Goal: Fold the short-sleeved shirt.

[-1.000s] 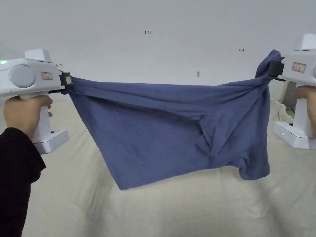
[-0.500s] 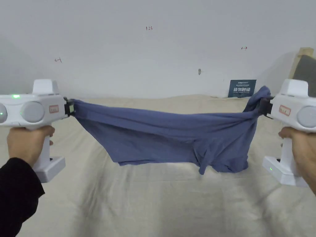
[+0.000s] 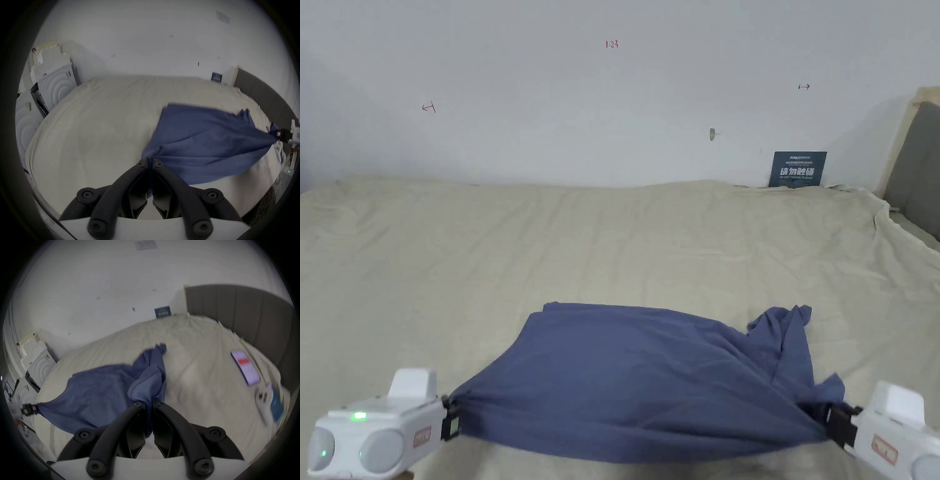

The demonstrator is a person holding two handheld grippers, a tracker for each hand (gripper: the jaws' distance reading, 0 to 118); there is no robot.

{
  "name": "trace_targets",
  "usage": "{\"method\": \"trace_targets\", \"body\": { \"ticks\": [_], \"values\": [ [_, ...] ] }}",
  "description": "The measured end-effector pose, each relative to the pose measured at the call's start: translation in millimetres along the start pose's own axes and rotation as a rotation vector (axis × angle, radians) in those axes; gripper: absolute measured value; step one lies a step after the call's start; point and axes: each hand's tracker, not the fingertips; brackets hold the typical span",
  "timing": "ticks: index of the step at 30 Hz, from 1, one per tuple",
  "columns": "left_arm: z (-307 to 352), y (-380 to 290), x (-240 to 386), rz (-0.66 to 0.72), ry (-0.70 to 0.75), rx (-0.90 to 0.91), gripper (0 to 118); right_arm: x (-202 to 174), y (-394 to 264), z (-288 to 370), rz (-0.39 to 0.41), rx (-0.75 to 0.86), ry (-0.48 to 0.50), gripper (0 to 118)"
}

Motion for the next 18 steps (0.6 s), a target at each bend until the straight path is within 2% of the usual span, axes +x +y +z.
{"method": "trace_targets", "body": {
  "ticks": [2, 8, 14, 18],
  "values": [
    [2, -26, -2, -0.011, 0.01, -0.038, 1, 8, -22, 10, -0.064, -0.032, 0.014, 4],
    [24, -80, -8, 0.002, 0.019, -0.101, 1, 8, -67, 44, -0.053, -0.045, -0.002, 4],
    [53, -113, -25, 0.044, 0.021, -0.113, 1, 20, -96, 73, -0.061, -0.085, 0.005, 4],
    [64, -129, -30, 0.046, 0.032, -0.136, 1, 33, -116, 78, -0.036, -0.118, -0.011, 4]
  ]
}}
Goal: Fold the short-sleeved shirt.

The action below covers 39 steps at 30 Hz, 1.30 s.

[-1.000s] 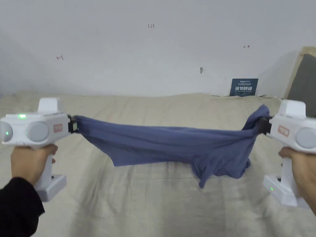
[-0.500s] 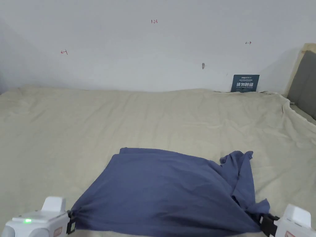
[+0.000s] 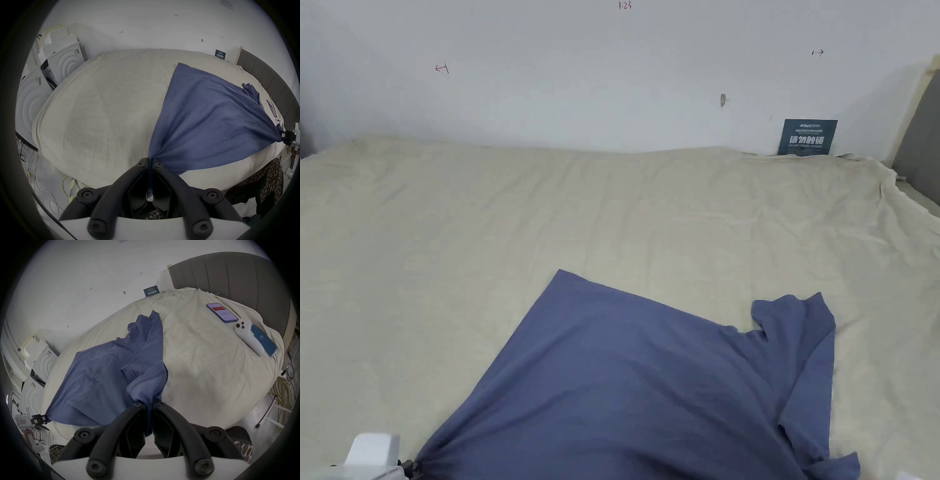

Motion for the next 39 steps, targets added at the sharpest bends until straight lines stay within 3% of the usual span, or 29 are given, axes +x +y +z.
{"method": "trace_targets", "body": {
  "ticks": [6, 13, 15, 16, 17, 19, 20, 22, 30, 32, 33, 36, 37, 38, 39],
  "values": [
    [-22, -5, 12, -0.002, 0.038, -0.052, 1, -2, -15, -30, 0.086, -0.091, -0.097, 4],
    [-44, 0, 16, 0.06, 0.069, -0.142, 3, -14, -12, -31, 0.137, -0.109, -0.128, 7],
    [-40, 5, 17, 0.066, 0.069, -0.145, 16, -20, -9, -21, 0.141, -0.111, -0.144, 24],
    [-37, 8, 17, 0.063, 0.069, -0.143, 27, -22, -5, -18, 0.162, -0.105, -0.157, 44],
    [-27, 14, 20, 0.062, 0.059, -0.137, 44, -26, 0, -11, 0.188, -0.08, -0.163, 60],
    [-12, 24, 22, 0.104, 0.003, -0.07, 89, -43, 13, 12, 0.211, -0.004, -0.162, 86],
    [-2, 32, 24, 0.118, -0.015, -0.024, 102, -49, 22, 23, 0.218, 0.036, -0.149, 89],
    [18, 47, 32, 0.116, -0.048, 0.075, 108, -61, 39, 42, 0.229, 0.106, -0.125, 89],
    [76, 112, 79, 0.055, -0.085, 0.342, 107, -81, 92, 90, 0.248, 0.355, -0.038, 87],
    [81, 122, 91, 0.044, -0.081, 0.378, 100, -86, 97, 94, 0.272, 0.395, -0.049, 77],
    [82, 126, 97, 0.036, -0.081, 0.403, 92, -88, 98, 96, 0.297, 0.415, -0.068, 65],
    [84, 133, 112, 0.033, -0.113, 0.452, 57, -91, 102, 95, 0.334, 0.454, -0.102, 16],
    [82, 135, 115, 0.029, -0.13, 0.472, 30, -91, 103, 94, 0.343, 0.46, -0.105, 5],
    [81, 137, 120, 0.011, -0.146, 0.492, 12, -92, 104, 94, 0.355, 0.473, -0.107, 4],
    [78, 139, 126, -0.006, -0.139, 0.497, 3, -95, 103, 94, 0.362, 0.487, -0.105, 0]
  ]
}}
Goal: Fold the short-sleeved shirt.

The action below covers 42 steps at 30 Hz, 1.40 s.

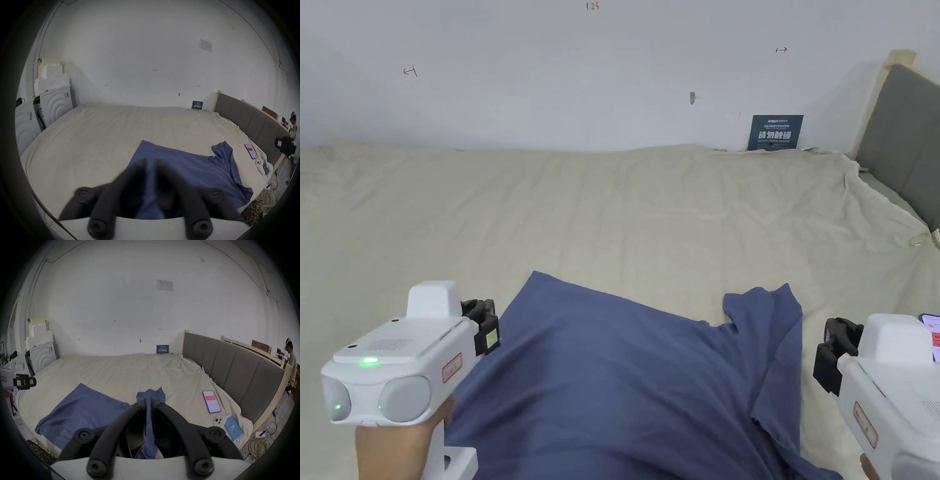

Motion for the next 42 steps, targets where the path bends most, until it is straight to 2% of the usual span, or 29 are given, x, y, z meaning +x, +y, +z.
{"method": "trace_targets", "body": {
  "ticks": [3, 9, 18, 22, 24, 26, 27, 28, 34, 36, 37, 39, 41, 42],
  "values": [
    [-15, 2, 11, -0.05, 0.0, -0.006, 0, -2, 3, -4, 0.032, 0.016, -0.009, 0],
    [-68, 21, 13, -0.057, -0.052, -0.06, 0, -1, 5, -22, 0.021, 0.014, -0.013, 0],
    [-219, 55, 0, -0.137, -0.059, -0.258, 0, 3, -1, -73, 0.016, -0.052, -0.034, 0],
    [-288, 59, -8, -0.137, -0.055, -0.404, 3, 6, -6, -99, 0.007, -0.093, -0.045, 0],
    [-318, 58, -12, -0.114, -0.041, -0.471, 19, 6, -10, -110, 0.018, -0.105, -0.057, 0],
    [-344, 53, -17, -0.096, -0.049, -0.508, 64, 7, -13, -119, 0.032, -0.113, -0.07, 0],
    [-356, 50, -18, -0.087, -0.04, -0.539, 77, 9, -14, -124, 0.027, -0.119, -0.075, 0],
    [-365, 47, -18, -0.084, -0.036, -0.553, 85, 11, -15, -128, 0.022, -0.124, -0.078, 0],
    [-396, 24, -13, -0.114, -0.028, -0.628, 81, 17, -22, -143, 0.012, -0.149, -0.106, 0],
    [-398, 17, -6, -0.142, -0.036, -0.638, 65, 18, -24, -143, 0.012, -0.157, -0.113, 0],
    [-398, 14, -5, -0.14, -0.058, -0.648, 47, 18, -25, -142, 0.01, -0.163, -0.114, 0],
    [-396, 9, -4, -0.137, -0.052, -0.62, 35, 20, -28, -141, 0.007, -0.177, -0.113, 0],
    [-393, 9, 0, -0.132, -0.076, -0.61, 9, 26, -27, -143, 0.003, -0.19, -0.112, 0],
    [-387, 10, 5, -0.148, -0.069, -0.604, 6, 27, -27, -144, 0.0, -0.198, -0.111, 0]
  ]
}}
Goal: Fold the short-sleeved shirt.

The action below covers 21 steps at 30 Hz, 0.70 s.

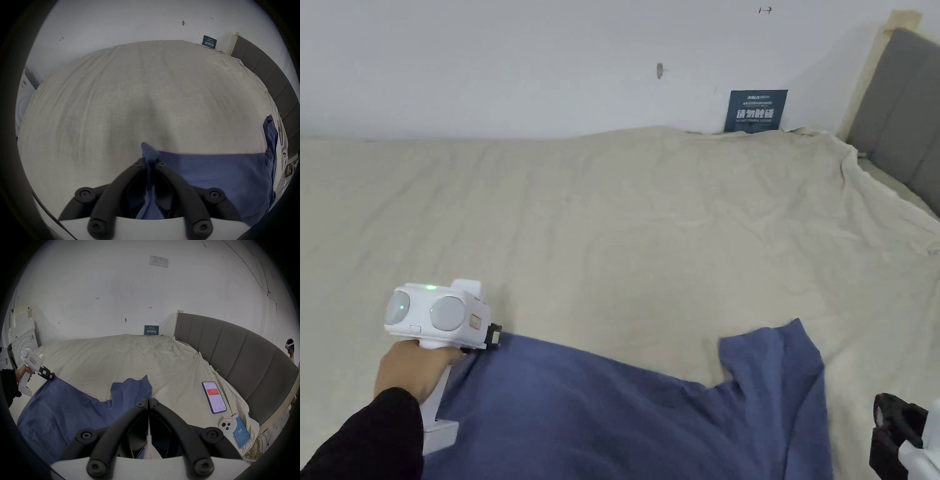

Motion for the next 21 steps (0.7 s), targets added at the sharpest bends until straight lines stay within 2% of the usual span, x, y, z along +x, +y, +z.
{"method": "trace_targets", "body": {
  "ticks": [4, 10, 11, 12, 13, 14, 15, 17, 21],
  "values": [
    [16, -5, 5, -0.044, 0.023, 0.043, 0, 8, 5, -17, -0.033, -0.057, 0.03, 0],
    [84, -18, -1, -0.016, -0.065, 0.19, 0, 10, 16, -69, -0.067, -0.181, 0.069, 2],
    [94, -21, -3, -0.014, -0.073, 0.197, 0, 8, 18, -80, -0.07, -0.209, 0.064, 6],
    [103, -22, -4, -0.011, -0.078, 0.204, 0, 7, 19, -91, -0.066, -0.251, 0.058, 19],
    [110, -23, -6, -0.01, -0.082, 0.212, 0, 6, 19, -101, -0.068, -0.278, 0.05, 45],
    [117, -25, -8, -0.008, -0.085, 0.22, 0, 3, 19, -110, -0.065, -0.313, 0.048, 60],
    [122, -27, -9, -0.007, -0.084, 0.226, 0, 1, 18, -117, -0.078, -0.341, 0.047, 69],
    [130, -28, -13, 0.0, -0.088, 0.228, 0, -6, 15, -132, -0.053, -0.408, 0.021, 76],
    [136, -33, -17, 0.017, -0.101, 0.232, 0, -17, 3, -166, -0.029, -0.521, -0.031, 76]
  ]
}}
